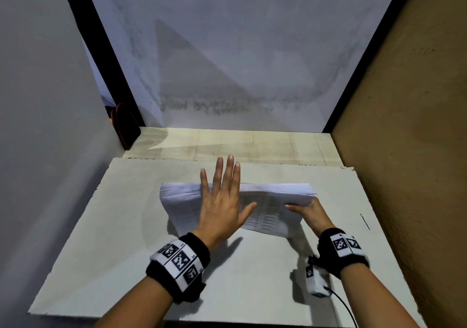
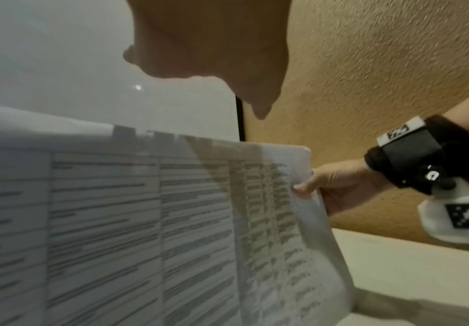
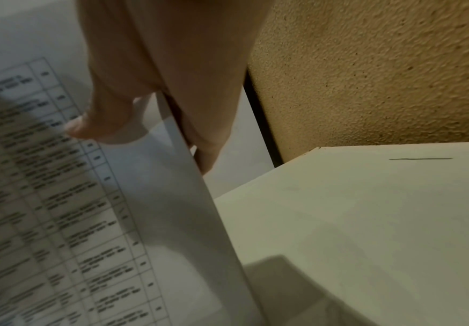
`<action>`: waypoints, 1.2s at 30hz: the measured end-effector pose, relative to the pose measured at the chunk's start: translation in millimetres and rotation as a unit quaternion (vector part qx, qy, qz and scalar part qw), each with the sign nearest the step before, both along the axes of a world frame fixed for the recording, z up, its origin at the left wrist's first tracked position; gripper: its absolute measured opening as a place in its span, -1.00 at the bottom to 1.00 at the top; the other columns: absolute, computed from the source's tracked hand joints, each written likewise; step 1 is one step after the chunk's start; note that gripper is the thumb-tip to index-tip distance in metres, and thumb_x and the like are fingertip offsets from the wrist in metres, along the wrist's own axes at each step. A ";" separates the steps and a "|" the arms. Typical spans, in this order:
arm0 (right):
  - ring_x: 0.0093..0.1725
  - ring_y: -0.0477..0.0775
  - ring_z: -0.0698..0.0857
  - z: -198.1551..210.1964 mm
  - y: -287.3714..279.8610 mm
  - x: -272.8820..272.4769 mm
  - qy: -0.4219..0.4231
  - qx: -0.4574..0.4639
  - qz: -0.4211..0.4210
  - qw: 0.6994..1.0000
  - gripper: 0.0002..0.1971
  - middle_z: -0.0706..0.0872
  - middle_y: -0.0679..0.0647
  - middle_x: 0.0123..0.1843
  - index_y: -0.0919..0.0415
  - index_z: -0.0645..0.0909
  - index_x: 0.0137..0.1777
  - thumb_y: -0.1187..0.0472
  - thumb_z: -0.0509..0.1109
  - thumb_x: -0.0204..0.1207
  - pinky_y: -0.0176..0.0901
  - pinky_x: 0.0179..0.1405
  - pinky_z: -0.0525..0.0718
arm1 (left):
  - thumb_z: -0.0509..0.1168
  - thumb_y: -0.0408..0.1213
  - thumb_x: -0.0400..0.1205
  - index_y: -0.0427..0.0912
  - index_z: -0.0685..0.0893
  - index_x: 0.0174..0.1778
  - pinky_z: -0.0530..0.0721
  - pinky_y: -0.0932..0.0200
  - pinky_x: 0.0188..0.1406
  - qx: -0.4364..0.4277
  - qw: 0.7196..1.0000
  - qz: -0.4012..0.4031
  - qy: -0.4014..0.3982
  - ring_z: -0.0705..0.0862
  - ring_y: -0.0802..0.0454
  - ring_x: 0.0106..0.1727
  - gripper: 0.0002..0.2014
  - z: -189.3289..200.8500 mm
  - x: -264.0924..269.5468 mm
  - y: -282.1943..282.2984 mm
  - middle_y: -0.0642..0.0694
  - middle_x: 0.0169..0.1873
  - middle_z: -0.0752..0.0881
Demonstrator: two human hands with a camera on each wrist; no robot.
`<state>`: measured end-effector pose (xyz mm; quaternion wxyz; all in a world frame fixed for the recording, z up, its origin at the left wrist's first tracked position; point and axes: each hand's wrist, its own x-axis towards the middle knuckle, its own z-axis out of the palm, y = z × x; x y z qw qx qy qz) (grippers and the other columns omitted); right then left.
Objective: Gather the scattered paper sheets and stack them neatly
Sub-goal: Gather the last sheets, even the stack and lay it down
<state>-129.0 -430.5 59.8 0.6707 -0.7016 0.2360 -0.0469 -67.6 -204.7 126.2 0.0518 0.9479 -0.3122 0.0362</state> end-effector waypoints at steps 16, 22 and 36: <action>-0.15 -0.07 0.68 2.6 -1.0 3.0 0.001 -0.001 0.011 1.000 -0.71 0.74 0.01 -0.15 0.09 0.66 -0.18 0.53 0.47 0.33 -0.43 -0.19 0.65 | 0.05 0.35 0.48 -0.13 -0.18 0.61 -0.37 -0.16 0.55 0.055 0.998 -0.003 0.003 -0.16 -0.12 0.66 -0.05 -1.0 27.1 41.1 -0.19 0.65 0.00; -0.13 -0.09 0.69 2.0 -2.5 4.5 0.002 -0.001 0.020 1.000 -0.72 0.75 0.01 -0.15 0.09 0.67 -0.16 0.52 0.47 0.33 -0.49 -0.22 0.65 | 0.06 0.38 0.44 -0.20 0.14 0.59 0.01 -0.39 0.57 0.063 0.998 0.019 0.022 -0.06 -0.14 0.59 -0.08 -4.9 29.6 68.2 -0.23 0.60 0.23; -0.08 0.05 0.69 1.8 0.1 4.5 0.021 -0.004 -0.006 1.000 -0.72 0.75 0.15 -0.05 0.26 0.64 0.05 0.46 0.48 0.34 -0.42 -0.18 0.67 | 0.21 0.05 0.59 -0.14 -0.28 0.60 -0.27 -0.33 0.54 0.127 0.980 -0.143 0.054 -0.24 -0.23 0.65 -0.10 10.6 -0.4 -31.7 -0.15 0.61 -0.31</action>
